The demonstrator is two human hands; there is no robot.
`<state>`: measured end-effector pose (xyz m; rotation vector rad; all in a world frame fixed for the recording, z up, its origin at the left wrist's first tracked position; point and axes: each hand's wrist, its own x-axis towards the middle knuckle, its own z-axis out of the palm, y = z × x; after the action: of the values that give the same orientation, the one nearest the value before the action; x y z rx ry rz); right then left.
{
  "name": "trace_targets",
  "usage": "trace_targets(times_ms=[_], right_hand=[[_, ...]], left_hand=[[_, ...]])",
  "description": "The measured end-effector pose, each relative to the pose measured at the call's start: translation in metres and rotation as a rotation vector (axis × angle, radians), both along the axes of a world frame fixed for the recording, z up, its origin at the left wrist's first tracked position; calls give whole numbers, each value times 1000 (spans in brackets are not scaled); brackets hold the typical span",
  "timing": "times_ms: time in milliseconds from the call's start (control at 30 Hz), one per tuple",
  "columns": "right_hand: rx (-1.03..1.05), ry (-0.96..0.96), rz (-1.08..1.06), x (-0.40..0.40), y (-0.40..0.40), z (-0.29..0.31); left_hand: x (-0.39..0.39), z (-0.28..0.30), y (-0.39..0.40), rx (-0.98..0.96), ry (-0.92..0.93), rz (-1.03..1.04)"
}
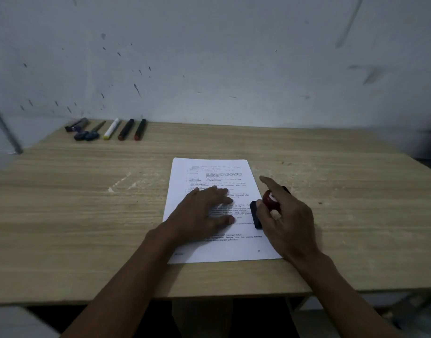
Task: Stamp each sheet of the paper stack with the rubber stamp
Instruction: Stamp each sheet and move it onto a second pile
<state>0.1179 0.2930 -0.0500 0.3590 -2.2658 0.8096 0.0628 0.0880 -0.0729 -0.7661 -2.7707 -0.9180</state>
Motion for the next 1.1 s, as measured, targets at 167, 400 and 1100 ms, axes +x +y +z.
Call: trace_targets(times_ms=[167,400,1100], right_hand=[[27,-2,-8,0,-1,-2],[25,-30,-10,-2,-2,-2],[67,-130,-85,-6,-8,-4]], left_hand=[[-1,-2,-1,-5,28,-8],[0,-4,-1,-3,36,-10],[0,1,0,-33,23,-24]])
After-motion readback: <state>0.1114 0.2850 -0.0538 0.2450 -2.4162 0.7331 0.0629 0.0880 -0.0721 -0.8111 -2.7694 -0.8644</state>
